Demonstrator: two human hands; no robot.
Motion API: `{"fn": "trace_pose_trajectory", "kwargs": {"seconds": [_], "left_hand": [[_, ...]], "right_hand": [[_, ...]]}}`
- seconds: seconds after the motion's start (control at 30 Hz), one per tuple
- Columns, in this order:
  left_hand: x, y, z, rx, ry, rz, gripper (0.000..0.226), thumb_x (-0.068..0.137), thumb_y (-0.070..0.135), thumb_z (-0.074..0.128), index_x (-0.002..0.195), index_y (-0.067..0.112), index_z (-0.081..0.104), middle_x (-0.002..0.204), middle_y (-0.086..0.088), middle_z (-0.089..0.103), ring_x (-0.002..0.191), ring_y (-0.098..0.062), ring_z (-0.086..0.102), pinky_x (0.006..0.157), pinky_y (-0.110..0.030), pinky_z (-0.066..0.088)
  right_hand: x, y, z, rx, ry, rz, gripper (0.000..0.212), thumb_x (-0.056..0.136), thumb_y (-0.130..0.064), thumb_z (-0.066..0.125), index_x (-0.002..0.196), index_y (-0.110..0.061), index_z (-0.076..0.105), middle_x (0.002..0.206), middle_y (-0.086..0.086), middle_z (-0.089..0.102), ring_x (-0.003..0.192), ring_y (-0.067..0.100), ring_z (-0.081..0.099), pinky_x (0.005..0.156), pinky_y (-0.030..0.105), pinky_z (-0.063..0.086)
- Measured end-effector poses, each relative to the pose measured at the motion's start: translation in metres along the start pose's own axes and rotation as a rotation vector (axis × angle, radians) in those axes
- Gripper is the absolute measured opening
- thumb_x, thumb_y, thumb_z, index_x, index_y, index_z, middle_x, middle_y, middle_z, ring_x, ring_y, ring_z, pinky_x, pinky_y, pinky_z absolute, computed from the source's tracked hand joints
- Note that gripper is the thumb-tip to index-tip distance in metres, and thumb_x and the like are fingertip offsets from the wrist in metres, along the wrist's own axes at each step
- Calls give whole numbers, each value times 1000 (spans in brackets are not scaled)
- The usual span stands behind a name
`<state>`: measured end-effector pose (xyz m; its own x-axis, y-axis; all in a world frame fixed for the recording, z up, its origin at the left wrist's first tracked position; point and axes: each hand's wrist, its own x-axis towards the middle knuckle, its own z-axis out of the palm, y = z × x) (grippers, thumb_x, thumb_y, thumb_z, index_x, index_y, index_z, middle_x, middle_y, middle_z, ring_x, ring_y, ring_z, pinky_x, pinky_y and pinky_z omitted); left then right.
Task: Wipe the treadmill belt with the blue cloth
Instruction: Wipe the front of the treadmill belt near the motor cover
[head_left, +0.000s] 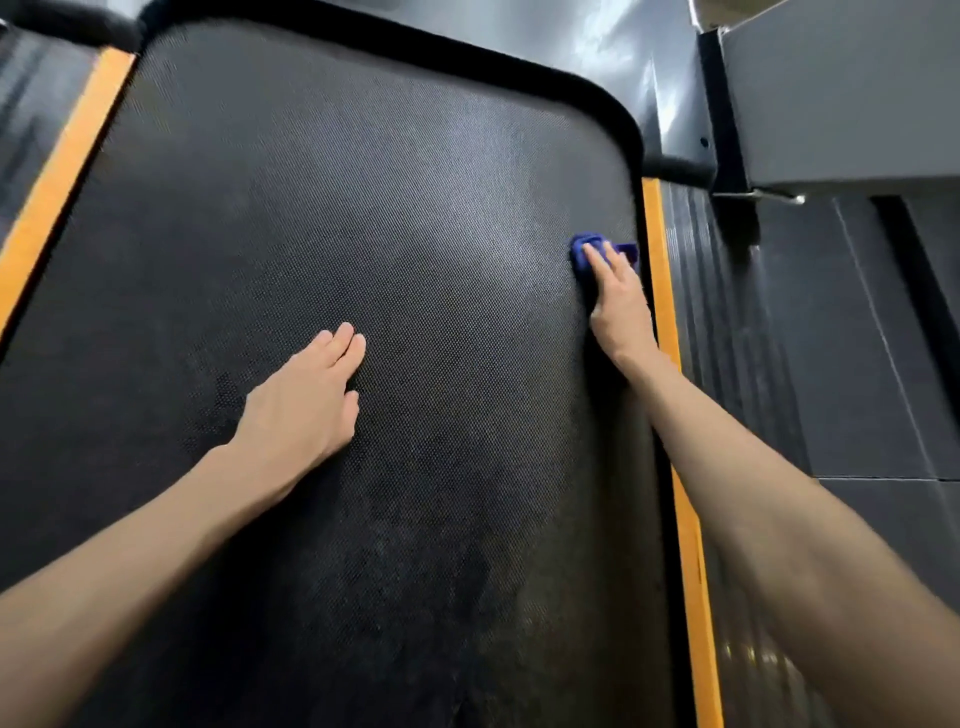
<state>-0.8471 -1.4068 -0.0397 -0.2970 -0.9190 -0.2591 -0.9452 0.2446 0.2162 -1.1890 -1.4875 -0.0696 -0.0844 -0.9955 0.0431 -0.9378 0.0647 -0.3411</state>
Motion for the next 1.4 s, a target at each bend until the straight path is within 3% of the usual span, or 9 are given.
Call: {"fn": "trace_pose_trajectory", "kwargs": {"seconds": [0.1, 0.3, 0.43, 0.77, 0.97, 1.1, 1.17, 1.3, 1.4], "left_hand": [[0, 1, 0, -38, 15, 7, 61, 92, 23, 47, 147, 15, 22, 155, 2, 16, 142, -15, 18, 108, -34, 29], [1, 1, 7, -37, 39, 15, 61, 91, 19, 48, 146, 11, 24, 155, -2, 19, 141, -19, 21, 113, -37, 23], [0, -2, 7, -12, 70, 38, 61, 87, 16, 54, 143, 7, 31, 151, -8, 28, 136, -27, 32, 108, -42, 32], [-1, -5, 15, -15, 114, 63, 60, 80, 7, 62, 136, 1, 43, 144, -14, 41, 130, -32, 42, 100, -51, 39], [1, -5, 14, -34, 87, 64, 60, 85, 12, 58, 140, 4, 36, 149, -12, 32, 136, -31, 33, 108, -49, 32], [1, -5, 13, -43, 80, 68, 60, 86, 11, 57, 141, 3, 36, 150, -12, 31, 136, -31, 32, 107, -49, 31], [2, -7, 14, -26, 70, 73, 60, 86, 11, 57, 141, 3, 35, 149, -12, 31, 136, -31, 32, 107, -49, 31], [1, -7, 15, -1, 65, 82, 61, 85, 12, 58, 141, 3, 35, 149, -13, 32, 135, -31, 34, 106, -49, 33], [1, -8, 16, -12, 78, 72, 60, 85, 11, 58, 140, 3, 36, 148, -12, 33, 135, -31, 34, 106, -49, 33]], "right_hand": [[-14, -25, 6, 7, 61, -7, 60, 74, 6, 35, 132, -1, 49, 141, 23, 41, 133, 36, 36, 114, 39, 23], [-214, -53, 8, 22, -250, -558, 55, 88, -8, 37, 142, -20, 38, 150, -1, 33, 139, 17, 27, 115, 33, 18], [-189, -25, -6, -81, -368, -869, 51, 91, -11, 34, 141, -21, 37, 149, 1, 35, 139, 18, 29, 116, 33, 20], [-41, -21, 6, -24, 90, 32, 63, 72, 0, 35, 134, -5, 49, 142, 19, 43, 131, 36, 40, 113, 37, 24], [-217, -54, 8, -25, -396, -744, 56, 88, -17, 37, 144, -18, 31, 152, 0, 27, 141, 18, 20, 117, 31, 11], [-185, -14, -14, -152, -543, -1136, 63, 83, -12, 39, 146, -18, 30, 154, 4, 23, 144, 19, 16, 118, 33, 11], [-134, 8, -16, -155, -445, -934, 60, 85, -4, 37, 143, -15, 36, 151, 8, 30, 142, 23, 24, 117, 36, 17], [-49, 11, -14, -95, -145, -120, 73, 69, -2, 30, 142, -7, 35, 150, 18, 29, 139, 37, 26, 116, 44, 18], [-41, -35, 6, -10, -6, 85, 71, 65, -4, 34, 135, 0, 45, 144, 23, 37, 134, 40, 34, 113, 46, 25]]}}
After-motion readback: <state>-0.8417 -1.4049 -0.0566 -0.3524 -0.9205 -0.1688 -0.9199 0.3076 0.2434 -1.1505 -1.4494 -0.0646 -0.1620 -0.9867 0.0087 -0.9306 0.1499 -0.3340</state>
